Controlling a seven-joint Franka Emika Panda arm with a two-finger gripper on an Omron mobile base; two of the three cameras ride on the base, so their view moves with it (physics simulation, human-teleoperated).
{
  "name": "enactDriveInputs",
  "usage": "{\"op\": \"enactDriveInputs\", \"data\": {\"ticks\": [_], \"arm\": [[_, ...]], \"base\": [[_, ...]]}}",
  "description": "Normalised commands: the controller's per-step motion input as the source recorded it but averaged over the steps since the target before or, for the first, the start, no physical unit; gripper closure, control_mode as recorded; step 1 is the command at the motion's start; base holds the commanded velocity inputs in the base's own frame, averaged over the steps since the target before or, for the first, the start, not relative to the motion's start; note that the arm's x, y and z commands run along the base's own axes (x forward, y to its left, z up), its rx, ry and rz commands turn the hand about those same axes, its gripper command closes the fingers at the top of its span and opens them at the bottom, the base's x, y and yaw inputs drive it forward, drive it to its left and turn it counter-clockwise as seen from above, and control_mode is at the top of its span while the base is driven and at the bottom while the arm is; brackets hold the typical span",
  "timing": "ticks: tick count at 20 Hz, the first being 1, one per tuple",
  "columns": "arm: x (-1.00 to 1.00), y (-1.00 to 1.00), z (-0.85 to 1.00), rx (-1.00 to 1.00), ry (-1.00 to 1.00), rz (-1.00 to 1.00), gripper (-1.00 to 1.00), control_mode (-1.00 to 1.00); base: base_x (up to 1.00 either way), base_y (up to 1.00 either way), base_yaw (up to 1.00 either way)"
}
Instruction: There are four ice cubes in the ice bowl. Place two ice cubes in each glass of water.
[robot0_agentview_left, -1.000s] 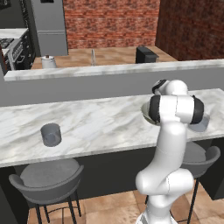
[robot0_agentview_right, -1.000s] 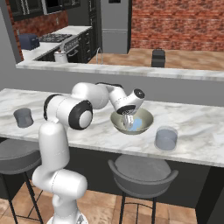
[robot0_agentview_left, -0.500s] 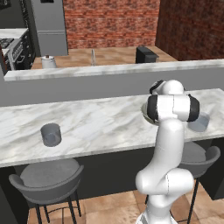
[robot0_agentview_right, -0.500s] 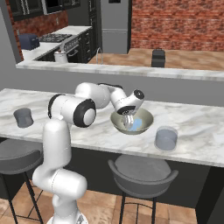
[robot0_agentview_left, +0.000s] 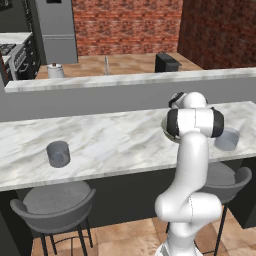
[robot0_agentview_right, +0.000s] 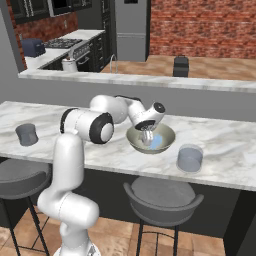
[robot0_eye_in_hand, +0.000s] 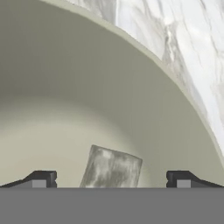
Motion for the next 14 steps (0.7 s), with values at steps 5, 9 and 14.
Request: {"op": "enactDriveInputs", "data": {"ticks": [5,9,14], "arm": [[0.01,-0.06,-0.20,0.00,0.00,-0.03,-1.00,-1.00],[0.01,-0.06,-0.19,0.00,0.00,-0.04,-1.00,-1.00],[0.00,0.00,-0.26,0.00,0.00,-0.04,-1.00,-1.00]], "base": [[0.00,0.00,0.00],[0.00,0.00,0.00],[0.00,0.00,0.00]]}}
